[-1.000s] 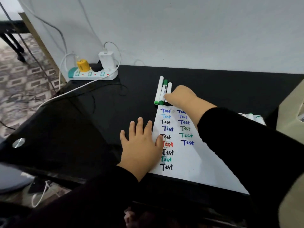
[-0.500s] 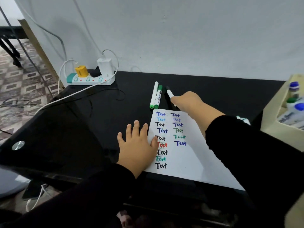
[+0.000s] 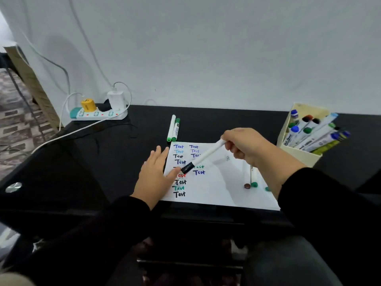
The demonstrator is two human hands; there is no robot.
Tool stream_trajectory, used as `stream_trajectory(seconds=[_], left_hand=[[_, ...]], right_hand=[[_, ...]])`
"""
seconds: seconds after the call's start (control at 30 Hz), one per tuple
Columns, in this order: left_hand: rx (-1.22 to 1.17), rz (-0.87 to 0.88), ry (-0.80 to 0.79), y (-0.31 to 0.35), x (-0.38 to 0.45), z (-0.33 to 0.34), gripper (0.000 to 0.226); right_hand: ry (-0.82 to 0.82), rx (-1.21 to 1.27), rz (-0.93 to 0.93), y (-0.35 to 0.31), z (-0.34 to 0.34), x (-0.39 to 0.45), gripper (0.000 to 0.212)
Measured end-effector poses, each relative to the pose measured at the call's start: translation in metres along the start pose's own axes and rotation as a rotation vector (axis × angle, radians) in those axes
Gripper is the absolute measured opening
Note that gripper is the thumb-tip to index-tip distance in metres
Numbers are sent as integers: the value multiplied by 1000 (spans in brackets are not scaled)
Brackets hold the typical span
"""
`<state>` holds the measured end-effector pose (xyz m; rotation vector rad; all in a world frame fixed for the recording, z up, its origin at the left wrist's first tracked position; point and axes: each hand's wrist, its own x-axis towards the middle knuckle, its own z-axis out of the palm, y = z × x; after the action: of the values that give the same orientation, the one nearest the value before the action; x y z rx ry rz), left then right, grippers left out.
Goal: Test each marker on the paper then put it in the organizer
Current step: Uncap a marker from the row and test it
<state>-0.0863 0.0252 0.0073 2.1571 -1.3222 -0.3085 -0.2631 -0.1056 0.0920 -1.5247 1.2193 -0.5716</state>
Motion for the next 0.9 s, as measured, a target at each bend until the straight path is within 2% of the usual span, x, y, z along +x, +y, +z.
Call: stream_trajectory(seconds=[0.07, 0.17, 0.37, 0.53, 0.63, 0.7, 0.8, 0.9], left_hand=[[-134, 97, -45, 11, -11, -5, 62], [-288, 145, -90, 31, -24, -9, 50], [-367, -18, -18, 53, -23, -22, 25], [-396, -13, -29, 62, -24, -30, 17], [-341, 38, -73, 71, -28, -32, 16], [-266, 69, -114, 72, -29, -34, 10], [-211, 64, -215, 72, -28, -40, 20], [-255, 40, -266, 73, -24, -45, 21]], right_hand=[[17, 85, 31, 2, -6, -8, 8], [54, 194, 56, 3, -10, -15, 11], [108, 343, 74, 3, -3, -26, 16], [97, 542, 177, 6, 18, -36, 21], [50, 454, 182, 6, 37, -46, 27], [85, 392, 165, 3, 42, -48, 29], [118, 331, 143, 1, 43, -45, 25], [87, 322, 117, 1, 44, -43, 25]])
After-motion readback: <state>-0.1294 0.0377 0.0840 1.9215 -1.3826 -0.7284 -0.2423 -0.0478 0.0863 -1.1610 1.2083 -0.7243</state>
